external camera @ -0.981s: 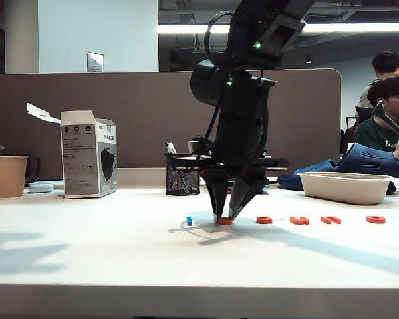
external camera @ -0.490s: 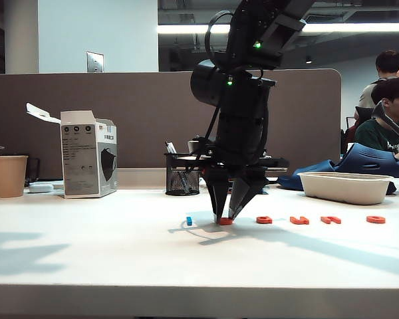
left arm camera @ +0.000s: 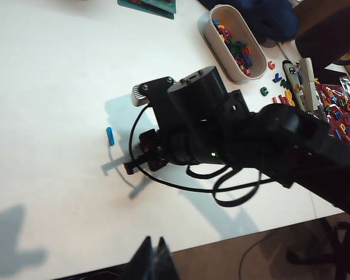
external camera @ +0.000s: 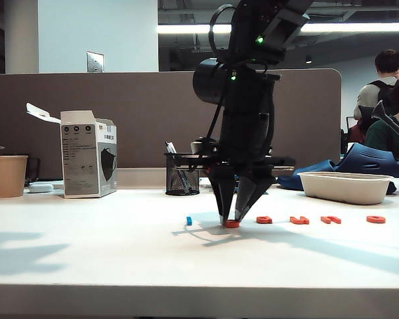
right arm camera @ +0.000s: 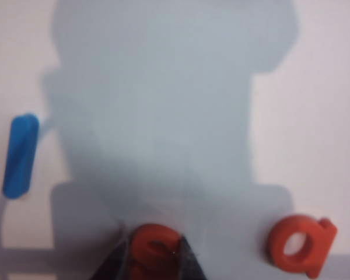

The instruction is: Select the appropriate letters from the row of letter magnets placed on the table to arrange into the word "sun".

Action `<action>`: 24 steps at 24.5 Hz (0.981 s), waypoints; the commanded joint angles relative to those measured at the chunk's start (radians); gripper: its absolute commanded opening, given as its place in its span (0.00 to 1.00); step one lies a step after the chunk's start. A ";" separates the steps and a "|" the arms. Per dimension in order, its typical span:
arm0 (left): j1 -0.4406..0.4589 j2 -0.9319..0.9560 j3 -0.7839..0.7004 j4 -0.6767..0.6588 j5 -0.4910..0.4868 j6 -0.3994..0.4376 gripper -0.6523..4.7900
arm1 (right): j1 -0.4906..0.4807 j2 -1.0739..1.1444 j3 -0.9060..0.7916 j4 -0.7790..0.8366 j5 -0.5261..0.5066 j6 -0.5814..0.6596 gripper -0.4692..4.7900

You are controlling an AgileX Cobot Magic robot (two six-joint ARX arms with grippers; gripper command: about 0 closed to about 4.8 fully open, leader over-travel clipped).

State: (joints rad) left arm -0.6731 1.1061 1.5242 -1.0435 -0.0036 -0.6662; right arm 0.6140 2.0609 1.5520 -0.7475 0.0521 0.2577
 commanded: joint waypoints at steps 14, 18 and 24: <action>0.001 -0.003 0.005 0.004 0.001 0.004 0.11 | 0.135 -0.158 0.000 -0.188 0.109 0.254 0.25; 0.001 -0.003 0.005 0.001 0.005 0.004 0.11 | 0.191 -0.158 -0.059 -0.101 0.124 0.323 0.25; 0.001 -0.003 0.005 -0.043 0.007 0.004 0.11 | 0.190 -0.158 -0.181 -0.012 0.106 0.353 0.25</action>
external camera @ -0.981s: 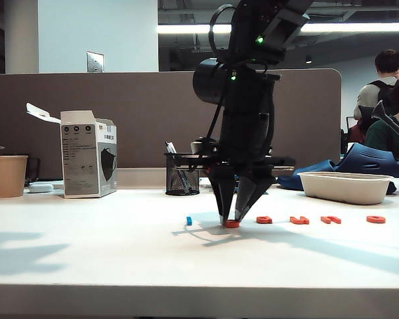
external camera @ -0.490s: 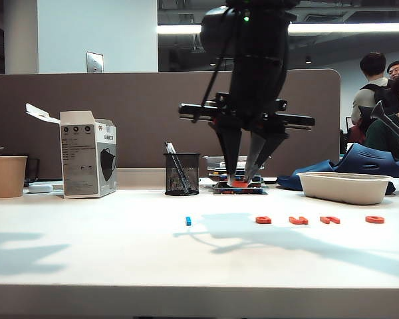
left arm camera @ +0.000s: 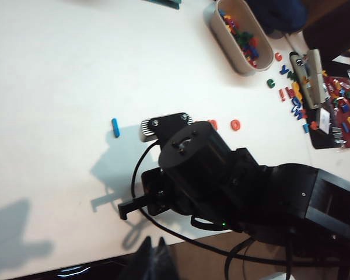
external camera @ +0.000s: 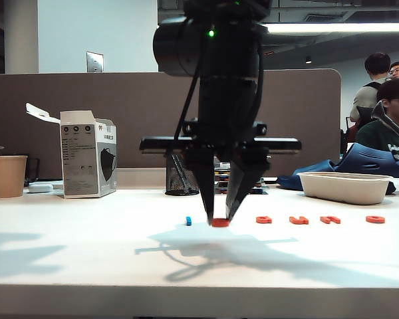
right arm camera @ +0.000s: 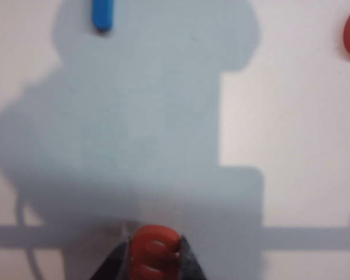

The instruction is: Select the appropriate letters from the row of letter magnets placed on the table to arrange into the word "sun".

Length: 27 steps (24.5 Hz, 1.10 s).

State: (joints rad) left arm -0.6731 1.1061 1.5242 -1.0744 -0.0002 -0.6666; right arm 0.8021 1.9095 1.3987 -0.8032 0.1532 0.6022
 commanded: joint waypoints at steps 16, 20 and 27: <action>0.001 -0.003 0.005 -0.013 0.004 0.004 0.11 | -0.002 0.005 -0.078 0.064 0.002 0.059 0.42; 0.001 -0.003 0.005 -0.013 0.004 0.005 0.11 | -0.004 -0.005 -0.073 0.068 0.002 0.047 0.54; 0.001 -0.003 0.005 -0.013 0.004 0.005 0.11 | -0.029 -0.020 0.058 0.027 0.048 -0.061 0.61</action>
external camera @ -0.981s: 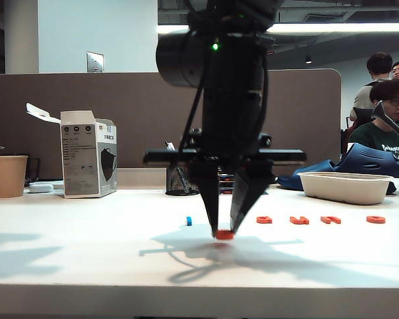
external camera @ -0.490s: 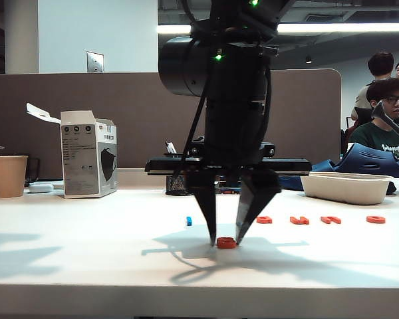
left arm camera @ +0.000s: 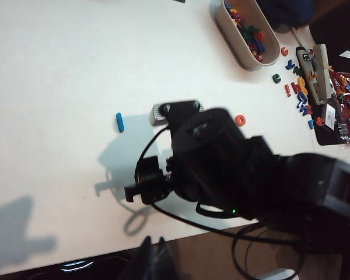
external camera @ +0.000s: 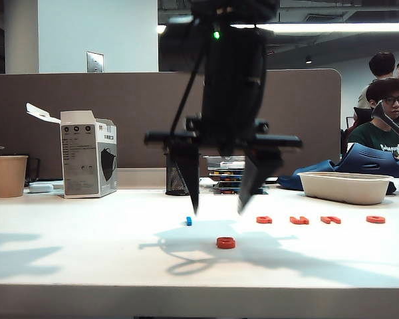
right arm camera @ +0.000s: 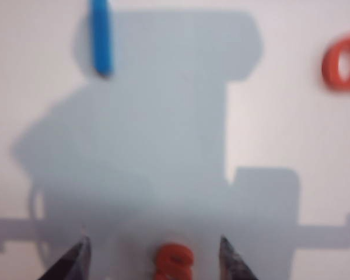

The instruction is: Select the appropriate letters from the row of letter magnets placed on the table to arrange into the word "sun".

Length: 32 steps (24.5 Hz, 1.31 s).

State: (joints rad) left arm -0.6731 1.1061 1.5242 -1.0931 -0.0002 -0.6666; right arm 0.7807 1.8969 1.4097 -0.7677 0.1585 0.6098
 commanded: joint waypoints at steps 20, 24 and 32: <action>0.001 -0.003 0.005 0.002 0.004 0.004 0.11 | -0.302 0.012 0.103 -0.054 0.045 -0.221 0.60; 0.001 -0.003 0.005 0.002 0.003 0.004 0.11 | -0.303 0.058 0.102 -0.052 0.045 -0.225 0.59; 0.001 -0.003 0.005 0.002 0.003 0.005 0.11 | -0.316 0.102 0.101 -0.027 0.043 -0.265 0.58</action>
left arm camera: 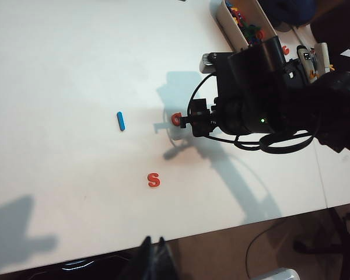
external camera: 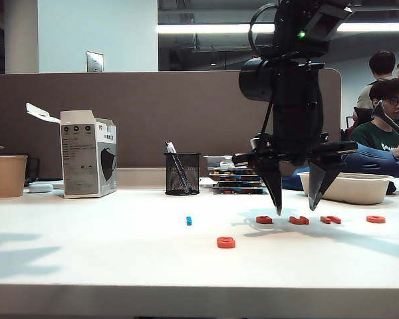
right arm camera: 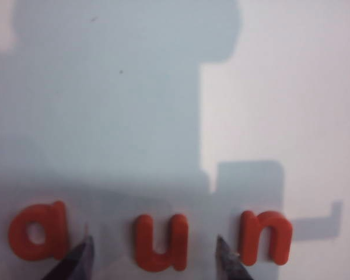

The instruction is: Select the appropriate letters from the row of letter magnets placed on the table to arrange into the word "sun".

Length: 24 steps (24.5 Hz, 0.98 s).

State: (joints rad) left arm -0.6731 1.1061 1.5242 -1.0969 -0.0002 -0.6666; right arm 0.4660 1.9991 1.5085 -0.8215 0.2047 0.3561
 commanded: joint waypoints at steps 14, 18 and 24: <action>0.001 -0.003 0.005 0.006 0.003 0.005 0.11 | -0.040 0.003 -0.003 0.040 -0.041 -0.017 0.53; 0.001 -0.003 0.005 0.006 0.003 0.005 0.11 | -0.048 0.003 -0.024 0.043 -0.080 -0.016 0.53; 0.001 -0.003 0.005 0.006 0.000 0.005 0.11 | -0.048 0.003 -0.025 0.043 -0.080 -0.016 0.53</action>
State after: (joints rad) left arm -0.6731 1.1061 1.5242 -1.0966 -0.0006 -0.6662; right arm 0.4168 2.0068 1.4796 -0.7822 0.1268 0.3416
